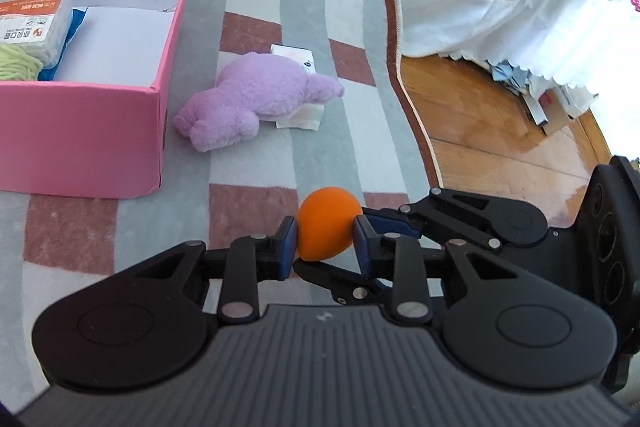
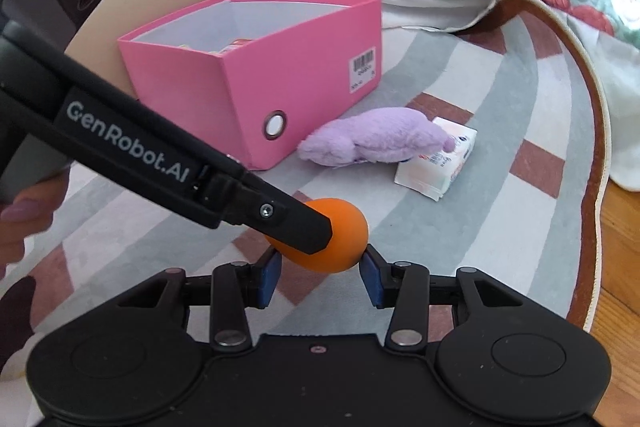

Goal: Organize objects
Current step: 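Lift the orange sponge with the left tool and carry it over the pink box, then lower the orange sponge into the pink box and open the left tool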

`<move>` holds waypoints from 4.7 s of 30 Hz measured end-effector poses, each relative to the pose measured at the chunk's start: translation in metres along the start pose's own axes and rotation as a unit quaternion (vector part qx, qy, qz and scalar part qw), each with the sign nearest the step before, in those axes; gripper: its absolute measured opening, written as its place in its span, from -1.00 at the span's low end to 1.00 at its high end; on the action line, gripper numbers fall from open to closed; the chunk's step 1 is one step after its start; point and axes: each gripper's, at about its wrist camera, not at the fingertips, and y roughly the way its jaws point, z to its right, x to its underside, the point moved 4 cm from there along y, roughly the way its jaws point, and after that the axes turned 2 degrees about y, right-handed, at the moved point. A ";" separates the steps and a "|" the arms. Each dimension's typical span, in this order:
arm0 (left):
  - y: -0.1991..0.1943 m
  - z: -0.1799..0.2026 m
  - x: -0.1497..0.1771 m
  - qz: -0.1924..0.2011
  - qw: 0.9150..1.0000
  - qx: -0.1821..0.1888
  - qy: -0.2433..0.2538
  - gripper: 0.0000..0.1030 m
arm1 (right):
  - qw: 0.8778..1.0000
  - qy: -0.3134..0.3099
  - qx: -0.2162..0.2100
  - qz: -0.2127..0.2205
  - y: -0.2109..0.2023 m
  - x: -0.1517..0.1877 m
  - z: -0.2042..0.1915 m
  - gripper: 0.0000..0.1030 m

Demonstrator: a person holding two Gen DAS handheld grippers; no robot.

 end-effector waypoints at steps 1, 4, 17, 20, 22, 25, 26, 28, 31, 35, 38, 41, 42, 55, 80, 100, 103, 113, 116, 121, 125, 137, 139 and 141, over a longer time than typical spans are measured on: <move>-0.003 0.000 0.000 -0.004 1.000 0.002 0.002 -0.44 | 1.000 -0.007 0.001 -0.001 -0.003 -0.001 -0.003 -0.04; -0.014 0.003 -0.001 -0.017 1.000 0.008 0.008 -0.44 | 1.000 -0.021 0.000 -0.005 -0.012 -0.005 -0.011 -0.04; -0.059 0.017 -0.003 -0.040 0.998 0.025 0.033 -0.44 | 0.998 -0.056 0.001 -0.023 -0.050 -0.026 -0.040 -0.04; -0.074 0.022 -0.005 -0.036 0.998 0.017 0.044 -0.44 | 0.998 -0.066 0.000 -0.015 -0.057 -0.033 -0.047 -0.04; -0.084 0.025 -0.008 -0.035 0.998 0.011 0.050 -0.44 | 0.997 -0.070 -0.001 -0.013 -0.062 -0.037 -0.051 -0.04; -0.095 0.027 -0.010 -0.035 0.998 0.005 0.055 -0.44 | 0.998 -0.064 -0.009 -0.014 -0.068 -0.045 -0.055 -0.04; -0.098 0.028 -0.011 -0.034 0.998 0.004 0.055 -0.44 | 0.998 -0.062 -0.011 -0.014 -0.069 -0.047 -0.056 -0.04; -0.105 0.028 -0.013 -0.026 0.998 0.004 0.053 -0.44 | 0.998 -0.060 -0.011 -0.014 -0.073 -0.052 -0.058 -0.04; -0.111 0.029 -0.014 -0.013 0.998 0.003 0.054 -0.44 | 0.998 -0.057 -0.009 -0.013 -0.077 -0.058 -0.060 -0.04; -0.117 0.032 -0.014 -0.003 0.997 -0.007 0.082 -0.45 | 0.998 -0.059 -0.010 -0.019 -0.077 -0.064 -0.062 -0.04; -0.121 0.030 -0.013 0.004 0.996 -0.022 0.090 -0.45 | 0.997 -0.075 -0.006 -0.019 -0.074 -0.069 -0.068 -0.04; -0.128 0.025 -0.014 0.008 0.996 -0.027 0.085 -0.45 | 0.996 -0.084 -0.007 -0.020 -0.071 -0.075 -0.073 -0.04; -0.131 0.023 -0.014 0.009 0.996 -0.027 0.083 -0.45 | 0.996 -0.087 -0.008 -0.020 -0.072 -0.078 -0.075 -0.04; -0.175 0.007 -0.038 0.030 0.997 -0.037 0.067 -0.44 | 0.993 -0.108 -0.034 -0.019 -0.074 -0.121 -0.095 -0.03; -0.181 -0.064 -0.103 0.003 0.997 -0.068 -0.018 -0.42 | 0.993 -0.071 -0.085 -0.038 -0.016 -0.186 -0.089 -0.03; -0.134 -0.141 -0.145 0.031 0.992 -0.113 -0.053 -0.40 | 0.995 -0.002 -0.097 -0.018 0.083 -0.216 -0.067 -0.03; -0.127 -0.149 -0.150 0.043 0.990 -0.120 -0.057 -0.40 | 0.996 0.005 -0.090 -0.016 0.095 -0.222 -0.065 -0.03; -0.113 -0.184 -0.164 0.065 0.985 -0.133 -0.086 -0.40 | 0.993 0.047 -0.104 -0.006 0.133 -0.235 -0.064 0.00; -0.107 -0.193 -0.163 0.080 0.984 -0.122 -0.100 -0.41 | 0.995 0.048 -0.090 -0.008 0.140 -0.237 -0.063 0.01; -0.099 -0.200 -0.158 0.096 0.982 -0.109 -0.122 -0.41 | 0.995 0.059 -0.076 -0.009 0.144 -0.234 -0.060 0.01; -0.097 -0.204 -0.158 0.104 0.980 -0.111 -0.132 -0.36 | 0.995 0.065 -0.076 -0.009 0.148 -0.235 -0.059 0.01; -0.109 -0.200 -0.154 0.106 0.977 -0.125 -0.136 -0.21 | 0.993 0.095 -0.074 -0.001 0.133 -0.232 -0.051 0.48; -0.111 -0.192 -0.154 0.100 0.977 -0.146 -0.116 -0.20 | 0.995 0.078 -0.069 0.002 0.126 -0.230 -0.053 0.48; -0.114 -0.185 -0.152 0.093 0.977 -0.162 -0.104 -0.14 | 0.996 0.062 -0.065 0.002 0.116 -0.227 -0.055 0.48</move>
